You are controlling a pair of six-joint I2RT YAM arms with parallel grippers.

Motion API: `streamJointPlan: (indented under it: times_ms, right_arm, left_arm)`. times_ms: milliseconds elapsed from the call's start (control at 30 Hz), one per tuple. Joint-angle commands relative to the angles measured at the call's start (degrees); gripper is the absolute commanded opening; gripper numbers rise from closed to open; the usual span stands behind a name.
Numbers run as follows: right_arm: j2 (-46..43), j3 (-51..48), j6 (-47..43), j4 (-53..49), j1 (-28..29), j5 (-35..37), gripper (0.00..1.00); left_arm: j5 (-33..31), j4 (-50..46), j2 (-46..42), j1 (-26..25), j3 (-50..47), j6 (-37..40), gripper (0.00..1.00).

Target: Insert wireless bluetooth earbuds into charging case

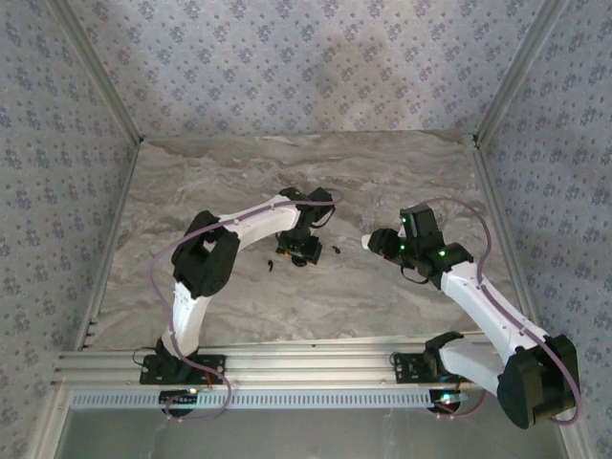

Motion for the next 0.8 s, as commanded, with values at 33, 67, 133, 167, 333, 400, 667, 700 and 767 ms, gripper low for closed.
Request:
streamJointPlan:
  times_ms: [33, 67, 133, 167, 333, 400, 667, 700, 767]
  right_arm:
    - [0.24, 2.02, -0.13, -0.52, 0.36, 1.26, 0.51]
    - [0.32, 2.04, -0.21, -0.55, 0.43, 1.18, 0.51]
    - [0.33, 2.1, -0.3, -0.48, 0.45, 1.09, 0.51]
    - [0.35, 2.09, -0.3, -0.39, 0.37, 1.09, 0.51]
    - [0.33, 2.01, -0.39, -0.36, 0.54, 1.13, 0.5]
    - [0.34, 2.01, -0.44, -0.28, 0.54, 1.08, 0.5]
    - [-0.28, 1.54, -1.37, -0.06, 0.52, 0.06, 0.5]
    - [-0.37, 1.52, -1.99, -0.23, 0.46, -0.35, 0.49]
    - [-0.53, 1.45, -3.05, -0.1, 0.16, -1.72, 0.49]
  left_arm:
    - [1.13, 0.21, 2.16, 0.34, 0.05, 0.6, 0.62]
    - [1.19, 0.28, 2.34, 0.34, 0.05, 0.6, 0.62]
    - [1.39, 0.52, 2.71, 0.38, -0.04, 0.6, 0.62]
    - [1.45, 0.52, 2.9, 0.38, -0.04, 0.69, 0.61]
    - [1.31, 1.07, 3.56, 0.34, -0.3, 0.6, 0.56]
    - [1.09, 1.12, 3.74, 0.34, -0.3, 0.68, 0.52]
    - [-0.9, 1.03, 1.12, 0.38, -1.93, 1.02, 0.4]
    - [-1.51, 1.18, 0.22, 0.38, -2.39, 1.11, 0.4]
    - [-2.37, 1.74, -1.82, 0.3, -3.71, 1.51, 0.39]
